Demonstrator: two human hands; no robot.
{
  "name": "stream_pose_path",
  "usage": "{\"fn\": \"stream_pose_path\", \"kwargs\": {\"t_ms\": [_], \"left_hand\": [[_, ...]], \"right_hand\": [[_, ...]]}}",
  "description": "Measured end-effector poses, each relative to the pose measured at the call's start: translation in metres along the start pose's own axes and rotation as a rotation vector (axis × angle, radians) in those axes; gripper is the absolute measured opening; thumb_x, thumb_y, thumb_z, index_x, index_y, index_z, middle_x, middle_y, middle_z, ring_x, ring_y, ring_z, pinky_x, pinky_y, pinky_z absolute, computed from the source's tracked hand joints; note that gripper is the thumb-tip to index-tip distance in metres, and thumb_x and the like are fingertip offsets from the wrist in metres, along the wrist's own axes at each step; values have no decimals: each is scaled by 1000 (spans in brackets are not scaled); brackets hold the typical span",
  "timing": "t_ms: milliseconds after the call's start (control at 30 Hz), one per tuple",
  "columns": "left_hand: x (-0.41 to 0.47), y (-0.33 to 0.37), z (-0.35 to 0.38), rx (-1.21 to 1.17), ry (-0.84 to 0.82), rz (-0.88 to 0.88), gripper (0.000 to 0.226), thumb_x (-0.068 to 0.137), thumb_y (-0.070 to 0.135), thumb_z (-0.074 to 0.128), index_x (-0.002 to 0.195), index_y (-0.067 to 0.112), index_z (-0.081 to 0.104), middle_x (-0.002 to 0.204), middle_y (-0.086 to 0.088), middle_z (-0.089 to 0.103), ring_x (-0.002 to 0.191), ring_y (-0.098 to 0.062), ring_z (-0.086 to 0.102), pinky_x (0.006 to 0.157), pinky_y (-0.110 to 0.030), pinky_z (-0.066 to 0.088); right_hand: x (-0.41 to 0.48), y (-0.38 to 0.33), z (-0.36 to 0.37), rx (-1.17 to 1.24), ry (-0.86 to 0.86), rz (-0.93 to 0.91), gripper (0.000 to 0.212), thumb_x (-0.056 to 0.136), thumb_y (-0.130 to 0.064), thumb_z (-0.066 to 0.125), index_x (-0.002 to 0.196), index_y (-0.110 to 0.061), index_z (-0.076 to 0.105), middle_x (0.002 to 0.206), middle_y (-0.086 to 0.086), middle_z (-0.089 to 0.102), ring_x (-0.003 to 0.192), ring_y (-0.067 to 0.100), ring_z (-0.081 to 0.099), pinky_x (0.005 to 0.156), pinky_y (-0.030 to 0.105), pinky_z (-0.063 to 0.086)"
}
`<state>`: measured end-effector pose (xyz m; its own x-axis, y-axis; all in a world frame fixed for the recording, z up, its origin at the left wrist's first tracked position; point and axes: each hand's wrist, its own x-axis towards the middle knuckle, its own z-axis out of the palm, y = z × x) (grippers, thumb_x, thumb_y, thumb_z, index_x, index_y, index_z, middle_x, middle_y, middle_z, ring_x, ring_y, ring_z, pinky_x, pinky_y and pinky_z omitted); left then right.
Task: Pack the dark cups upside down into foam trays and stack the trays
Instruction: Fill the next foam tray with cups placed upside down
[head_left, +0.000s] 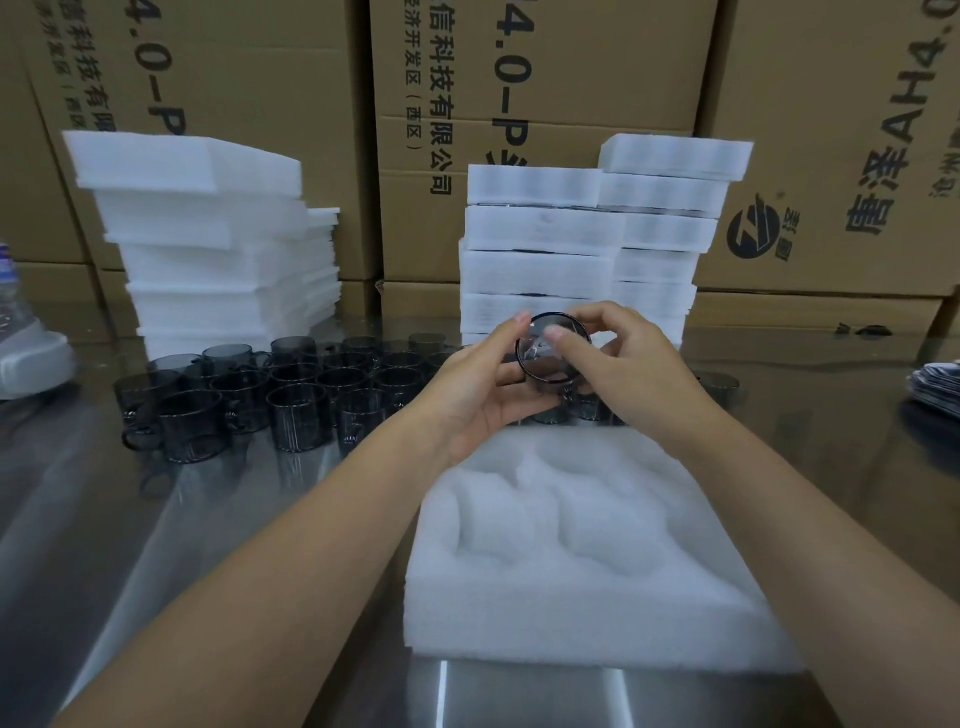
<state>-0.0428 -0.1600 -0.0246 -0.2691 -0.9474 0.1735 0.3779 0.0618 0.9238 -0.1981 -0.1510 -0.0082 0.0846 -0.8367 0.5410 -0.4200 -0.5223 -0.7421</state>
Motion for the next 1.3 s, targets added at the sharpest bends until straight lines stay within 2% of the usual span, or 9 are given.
{"fn": "stream_pose_path", "kwargs": {"t_ms": [67, 167, 233, 400, 567, 833, 1067, 1200, 1300], "left_hand": [[0, 0, 0, -4, 6, 2, 30, 91, 40, 61, 85, 15, 74, 92, -10, 74, 87, -26, 72, 70, -32, 58], [0, 1, 2, -5, 23, -10, 37, 91, 43, 59, 69, 20, 78, 89, -8, 74, 81, -23, 73, 65, -30, 57], [0, 1, 2, -7, 43, -29, 36, 89, 45, 60, 72, 18, 77, 88, -9, 74, 77, -22, 73, 62, -28, 57], [0, 1, -2, 15, 48, -54, 47, 83, 52, 62, 107, 12, 65, 95, -13, 73, 82, -23, 70, 68, -28, 57], [-5, 10, -10, 24, -54, -113, 59, 59, 58, 70, 95, 12, 61, 88, -11, 72, 73, -19, 71, 60, -26, 56], [-16, 32, -37, 336, -196, -263, 62, 67, 60, 66, 105, 12, 63, 91, -6, 73, 78, -15, 71, 57, -22, 56], [-29, 44, -50, 550, -249, -373, 60, 67, 56, 62, 105, 9, 63, 89, -3, 74, 74, -11, 71, 59, -20, 55], [-29, 42, -47, 492, -231, -358, 54, 71, 49, 61, 111, 12, 64, 102, -3, 74, 90, -13, 71, 64, -20, 56], [-31, 43, -48, 459, -223, -366, 53, 71, 48, 60, 111, 13, 63, 99, -2, 74, 91, -13, 71, 64, -19, 56]], "right_hand": [[0, -2, -1, 58, -14, 37, 16, 88, -48, 59, 96, -35, 65, 99, -17, 62, 69, 6, 62, 79, 33, 57], [0, -4, -3, 136, -8, 55, 18, 92, -47, 55, 85, -35, 67, 60, -26, 59, 52, -2, 56, 63, 17, 53], [0, -4, -3, 170, -21, 58, 15, 91, -44, 58, 84, -34, 67, 54, -27, 57, 51, -2, 56, 58, 13, 51], [-2, -4, -3, 231, -37, 48, 6, 84, -36, 70, 88, -32, 69, 68, -26, 64, 55, 2, 61, 59, 14, 51], [-4, -11, -5, 344, -93, 97, 19, 82, -34, 73, 83, -15, 71, 62, -10, 63, 51, 10, 57, 57, 24, 55], [-11, -17, 0, 367, -323, 161, 47, 59, -52, 71, 85, -13, 68, 80, 2, 72, 55, 15, 64, 58, 24, 55], [-13, -12, -3, 314, -509, 148, 43, 63, -40, 77, 97, -15, 71, 93, 4, 74, 76, 14, 67, 77, 27, 57], [-15, -13, -3, 312, -513, 152, 37, 62, -40, 78, 94, -21, 74, 98, 4, 74, 87, 14, 68, 81, 24, 55], [-15, -14, -2, 302, -516, 152, 26, 75, -28, 75, 100, -20, 71, 103, 5, 73, 97, 16, 68, 81, 21, 54]]}}
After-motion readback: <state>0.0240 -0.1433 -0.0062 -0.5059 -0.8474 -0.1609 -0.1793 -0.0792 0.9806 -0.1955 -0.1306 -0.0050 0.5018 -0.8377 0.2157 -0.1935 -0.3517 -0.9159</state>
